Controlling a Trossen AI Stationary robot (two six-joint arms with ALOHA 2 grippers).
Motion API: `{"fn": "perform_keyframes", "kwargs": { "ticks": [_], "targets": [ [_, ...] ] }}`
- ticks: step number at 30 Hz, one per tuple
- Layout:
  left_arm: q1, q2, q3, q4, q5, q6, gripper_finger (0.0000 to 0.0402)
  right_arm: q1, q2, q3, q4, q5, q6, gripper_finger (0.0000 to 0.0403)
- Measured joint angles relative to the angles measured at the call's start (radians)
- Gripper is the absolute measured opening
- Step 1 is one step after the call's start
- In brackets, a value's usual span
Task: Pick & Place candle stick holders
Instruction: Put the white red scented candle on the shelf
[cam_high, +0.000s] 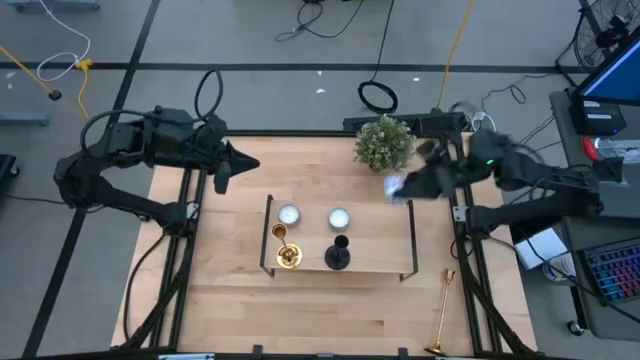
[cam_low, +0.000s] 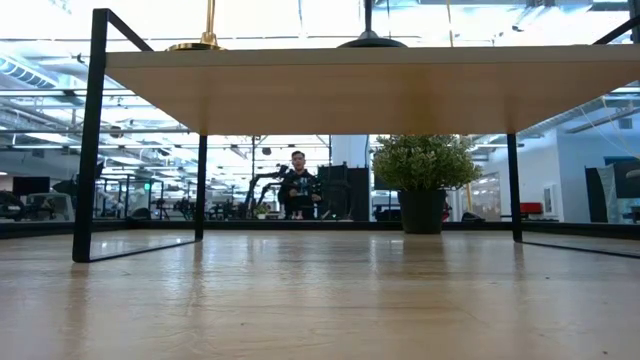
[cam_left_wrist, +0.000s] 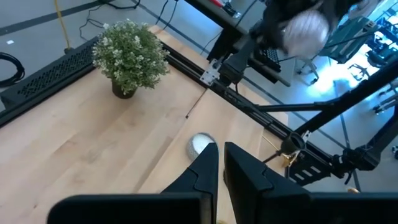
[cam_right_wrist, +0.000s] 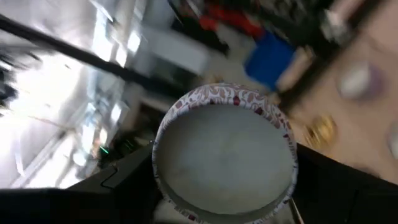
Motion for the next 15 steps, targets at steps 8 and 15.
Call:
{"fn": "perform_keyframes", "kwargs": {
  "ticks": [8,15],
  "targets": [
    [-0.046,0.0,0.0,-0.001,-0.047,-0.004,0.003,0.116,0.109,0.0,-0.222,0.025,-0.081,0.0291],
    [-0.046,0.0,0.0,-0.01,-0.047,-0.01,0.003,0.142,0.161,0.0,-0.435,0.054,-0.259,0.0291]
  ]
}}
